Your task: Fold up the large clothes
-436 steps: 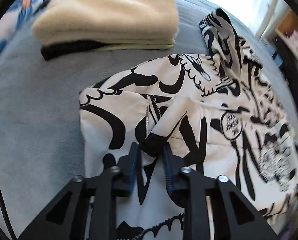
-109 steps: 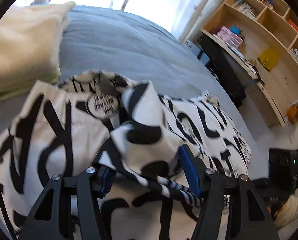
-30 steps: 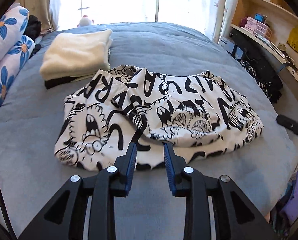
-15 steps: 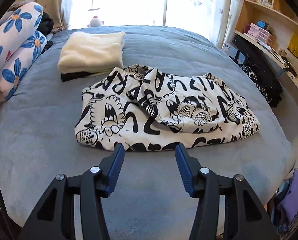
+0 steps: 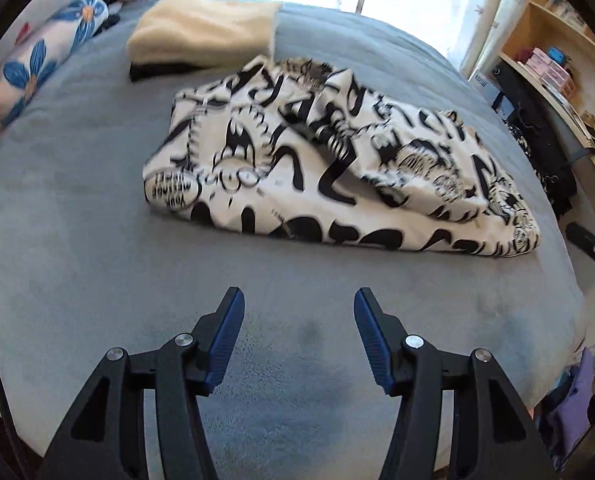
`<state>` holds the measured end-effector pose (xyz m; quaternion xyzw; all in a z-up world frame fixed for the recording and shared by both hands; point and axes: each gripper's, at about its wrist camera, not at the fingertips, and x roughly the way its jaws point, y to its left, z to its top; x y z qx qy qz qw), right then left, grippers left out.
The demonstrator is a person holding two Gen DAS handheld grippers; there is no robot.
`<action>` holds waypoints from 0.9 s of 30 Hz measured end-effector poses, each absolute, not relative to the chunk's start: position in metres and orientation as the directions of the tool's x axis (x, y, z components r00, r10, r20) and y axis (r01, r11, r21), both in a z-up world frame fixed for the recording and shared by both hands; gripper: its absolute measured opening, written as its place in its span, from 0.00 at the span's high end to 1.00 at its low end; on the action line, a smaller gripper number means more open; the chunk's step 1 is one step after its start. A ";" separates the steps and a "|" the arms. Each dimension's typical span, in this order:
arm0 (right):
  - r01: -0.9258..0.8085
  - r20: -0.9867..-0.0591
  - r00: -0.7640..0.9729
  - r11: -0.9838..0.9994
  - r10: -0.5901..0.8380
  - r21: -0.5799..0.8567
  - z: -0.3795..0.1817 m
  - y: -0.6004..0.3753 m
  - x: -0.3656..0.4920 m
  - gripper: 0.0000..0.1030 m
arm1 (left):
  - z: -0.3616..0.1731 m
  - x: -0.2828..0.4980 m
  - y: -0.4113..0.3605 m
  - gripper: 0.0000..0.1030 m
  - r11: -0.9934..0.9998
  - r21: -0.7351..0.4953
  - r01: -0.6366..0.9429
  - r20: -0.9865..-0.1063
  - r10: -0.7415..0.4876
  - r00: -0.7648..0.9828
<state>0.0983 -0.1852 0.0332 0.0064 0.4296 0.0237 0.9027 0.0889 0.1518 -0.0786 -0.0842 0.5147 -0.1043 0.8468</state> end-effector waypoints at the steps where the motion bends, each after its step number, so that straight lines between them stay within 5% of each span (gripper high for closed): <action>1: -0.012 -0.765 0.642 0.999 0.045 0.048 0.029 -0.188 0.102 0.58 | -0.086 0.090 0.152 0.46 0.964 -0.253 0.082 -0.857 -0.263 0.444; 13: 0.081 -0.713 0.702 0.994 -0.009 0.067 -0.002 -0.194 0.130 0.58 | -0.149 0.135 0.173 0.46 0.845 -0.529 -0.077 -0.769 -0.439 0.466; 27: 0.039 -0.715 0.699 0.998 0.014 0.057 -0.020 -0.182 0.152 0.58 | -0.171 0.200 0.163 0.38 0.812 -0.571 -0.118 -0.722 -0.428 0.544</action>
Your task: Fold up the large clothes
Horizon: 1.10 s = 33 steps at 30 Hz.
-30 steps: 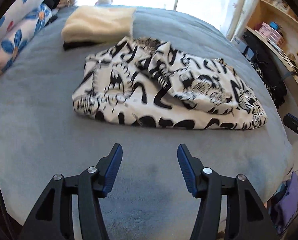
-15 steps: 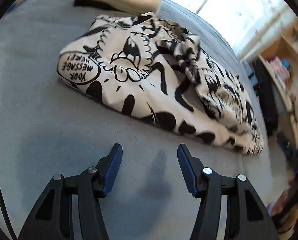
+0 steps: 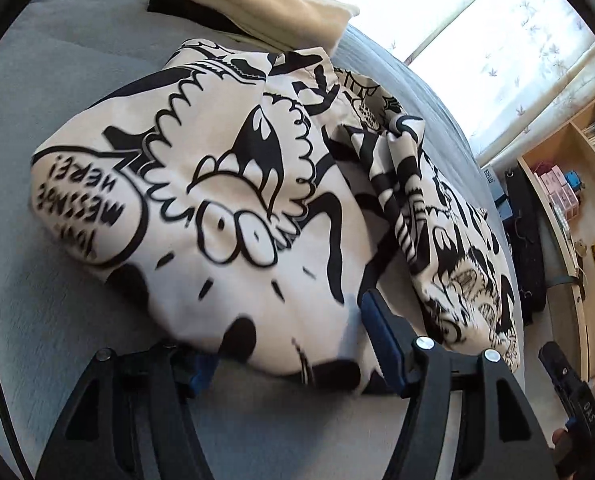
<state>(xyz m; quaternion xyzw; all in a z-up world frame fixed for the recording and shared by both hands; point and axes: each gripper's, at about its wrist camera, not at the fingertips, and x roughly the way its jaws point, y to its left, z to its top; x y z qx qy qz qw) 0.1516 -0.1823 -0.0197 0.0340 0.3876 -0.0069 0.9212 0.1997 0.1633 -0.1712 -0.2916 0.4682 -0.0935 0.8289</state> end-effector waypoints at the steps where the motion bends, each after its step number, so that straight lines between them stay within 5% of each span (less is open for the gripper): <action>1: 0.038 -0.715 0.699 0.998 0.013 0.056 -0.020 -0.181 0.153 0.58 | -0.172 0.204 0.163 0.38 0.809 -0.575 -0.120 -0.718 -0.429 0.549; 11: -0.005 -0.708 0.705 0.999 0.032 0.040 -0.019 -0.166 0.165 0.58 | -0.169 0.254 0.172 0.39 0.768 -0.624 -0.146 -0.660 -0.418 0.625; 12: -0.011 -0.707 0.707 0.999 0.033 0.035 -0.018 -0.164 0.167 0.58 | -0.167 0.257 0.172 0.42 0.770 -0.621 -0.147 -0.655 -0.407 0.637; 14: -0.019 -0.704 0.709 0.999 0.032 0.027 -0.018 -0.161 0.172 0.58 | -0.163 0.258 0.171 0.71 0.795 -0.588 -0.151 -0.650 -0.353 0.673; 17: -0.015 -0.685 0.729 1.000 -0.001 -0.018 -0.017 -0.156 0.186 0.58 | -0.158 0.252 0.166 0.85 0.835 -0.535 -0.126 -0.634 -0.299 0.714; 20: -0.018 -0.665 0.746 0.997 -0.038 -0.077 -0.021 -0.148 0.207 0.59 | -0.147 0.249 0.158 0.88 0.869 -0.482 -0.115 -0.633 -0.254 0.732; 24: -0.045 -0.687 0.727 0.998 -0.004 -0.054 -0.038 -0.141 0.238 0.76 | -0.128 0.239 0.141 0.89 0.917 -0.389 -0.086 -0.614 -0.189 0.766; 33: -0.124 -0.763 0.645 0.989 0.022 -0.076 -0.107 -0.130 0.265 0.76 | -0.083 0.217 0.118 0.89 0.962 -0.271 -0.011 -0.547 -0.145 0.825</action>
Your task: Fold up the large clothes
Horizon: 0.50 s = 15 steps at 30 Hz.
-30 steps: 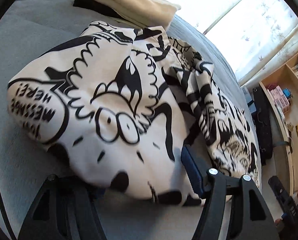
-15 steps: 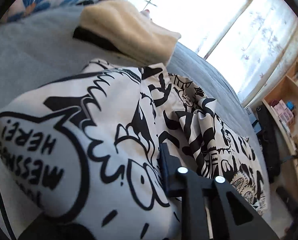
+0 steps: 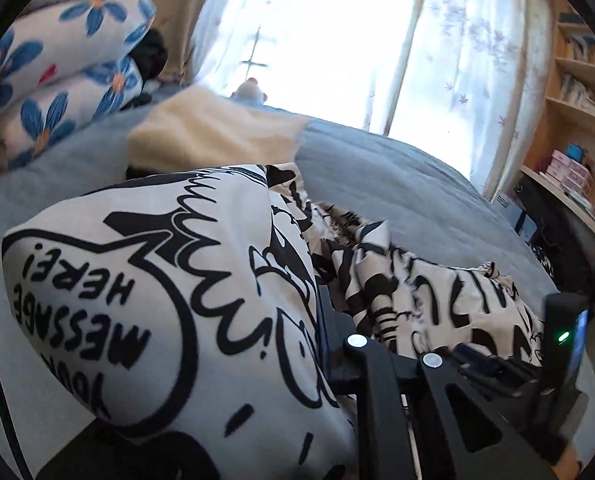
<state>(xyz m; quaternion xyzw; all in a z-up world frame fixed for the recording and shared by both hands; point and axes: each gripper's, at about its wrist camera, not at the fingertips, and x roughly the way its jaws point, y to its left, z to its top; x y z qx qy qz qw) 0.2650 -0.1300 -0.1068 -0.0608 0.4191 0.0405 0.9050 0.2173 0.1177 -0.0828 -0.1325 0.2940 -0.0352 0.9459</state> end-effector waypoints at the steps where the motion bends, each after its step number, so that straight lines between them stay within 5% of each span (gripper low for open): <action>1: -0.133 -0.764 0.644 0.989 0.034 -0.069 -0.107 -0.131 0.263 0.76 | -0.077 0.215 0.111 0.90 0.968 -0.250 0.000 -0.536 -0.138 0.833; 15: -0.171 -0.793 0.577 0.979 0.194 0.114 -0.091 -0.156 0.233 0.76 | -0.019 0.216 0.037 0.90 0.990 -0.060 0.129 -0.486 -0.142 0.862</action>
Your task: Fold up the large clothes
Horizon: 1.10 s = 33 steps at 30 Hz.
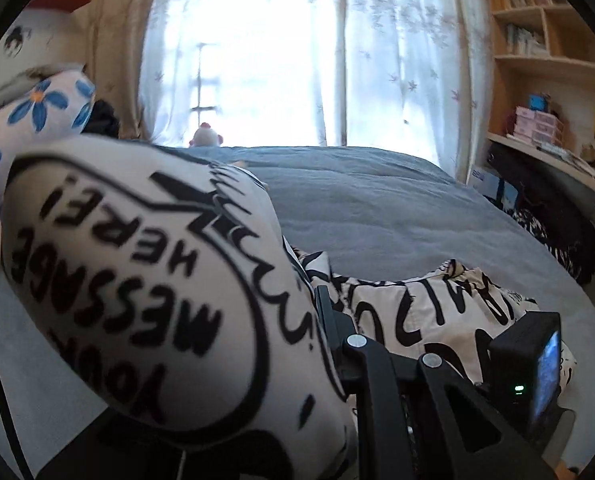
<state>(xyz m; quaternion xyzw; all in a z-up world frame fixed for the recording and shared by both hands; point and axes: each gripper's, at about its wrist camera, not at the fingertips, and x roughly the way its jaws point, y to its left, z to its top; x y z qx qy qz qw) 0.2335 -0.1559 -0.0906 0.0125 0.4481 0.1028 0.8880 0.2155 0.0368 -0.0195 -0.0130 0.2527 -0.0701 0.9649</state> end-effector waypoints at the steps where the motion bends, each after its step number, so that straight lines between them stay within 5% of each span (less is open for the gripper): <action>1: -0.167 -0.800 0.550 0.970 0.238 0.174 -0.082 -0.166 0.226 0.76 | -0.015 0.215 0.028 0.90 0.989 -0.045 0.141 -0.481 -0.145 0.865; 4: -0.091 -0.792 0.555 0.965 0.254 0.246 -0.055 -0.203 0.201 0.76 | -0.006 0.214 -0.005 0.90 0.982 -0.004 0.188 -0.474 -0.167 0.864; 15: 0.413 -0.770 0.630 0.884 -0.106 0.217 -0.014 -0.378 0.109 0.76 | -0.024 0.203 -0.172 0.89 0.896 0.084 0.437 -0.511 -0.337 0.790; 23: 0.524 -0.822 0.551 0.826 -0.144 0.207 -0.034 -0.430 0.088 0.76 | -0.115 0.198 -0.260 0.89 0.818 0.192 0.542 -0.652 -0.307 0.693; 27: 0.508 -0.830 0.544 0.836 -0.126 0.206 -0.040 -0.429 0.086 0.76 | -0.114 0.187 -0.256 0.86 0.795 0.221 0.565 -0.634 -0.323 0.703; 30: 0.487 -0.822 0.561 0.841 -0.094 0.237 -0.039 -0.431 0.095 0.76 | -0.109 0.181 -0.249 0.71 0.768 0.197 0.609 -0.680 -0.340 0.649; 32: 0.470 -0.816 0.573 0.845 -0.072 0.256 -0.035 -0.431 0.098 0.76 | -0.100 0.177 -0.241 0.31 0.742 0.164 0.650 -0.731 -0.351 0.585; 33: 0.456 -0.810 0.584 0.848 -0.055 0.271 -0.030 -0.430 0.100 0.76 | -0.096 0.173 -0.236 0.22 0.730 0.133 0.670 -0.746 -0.371 0.553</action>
